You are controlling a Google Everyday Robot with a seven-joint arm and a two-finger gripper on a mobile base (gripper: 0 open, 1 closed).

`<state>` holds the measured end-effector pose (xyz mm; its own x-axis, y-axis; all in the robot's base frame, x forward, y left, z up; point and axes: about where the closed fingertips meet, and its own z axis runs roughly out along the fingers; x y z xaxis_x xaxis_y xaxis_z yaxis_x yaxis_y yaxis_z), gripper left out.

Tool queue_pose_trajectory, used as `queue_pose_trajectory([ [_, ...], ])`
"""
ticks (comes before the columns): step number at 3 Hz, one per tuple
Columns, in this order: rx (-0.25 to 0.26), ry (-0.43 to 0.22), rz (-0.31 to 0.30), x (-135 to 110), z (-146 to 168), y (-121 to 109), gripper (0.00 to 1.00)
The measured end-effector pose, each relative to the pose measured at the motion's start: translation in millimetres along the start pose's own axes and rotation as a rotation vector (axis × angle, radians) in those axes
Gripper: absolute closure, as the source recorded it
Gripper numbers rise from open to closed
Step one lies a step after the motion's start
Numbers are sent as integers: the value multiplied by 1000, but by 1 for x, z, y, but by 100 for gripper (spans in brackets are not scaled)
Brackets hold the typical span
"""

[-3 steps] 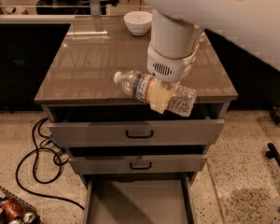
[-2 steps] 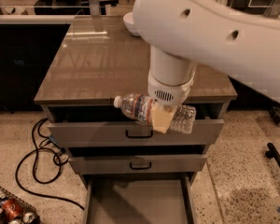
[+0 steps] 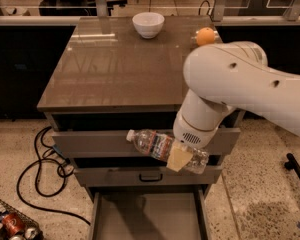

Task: Place water bottle into bottom drawer

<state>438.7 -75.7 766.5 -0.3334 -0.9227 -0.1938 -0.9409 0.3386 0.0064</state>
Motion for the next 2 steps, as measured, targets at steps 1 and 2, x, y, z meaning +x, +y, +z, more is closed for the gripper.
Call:
queue_pose_trajectory([
  [1, -96, -137, 22, 7, 35, 7, 100],
  [2, -114, -171, 9, 0, 33, 12, 100],
])
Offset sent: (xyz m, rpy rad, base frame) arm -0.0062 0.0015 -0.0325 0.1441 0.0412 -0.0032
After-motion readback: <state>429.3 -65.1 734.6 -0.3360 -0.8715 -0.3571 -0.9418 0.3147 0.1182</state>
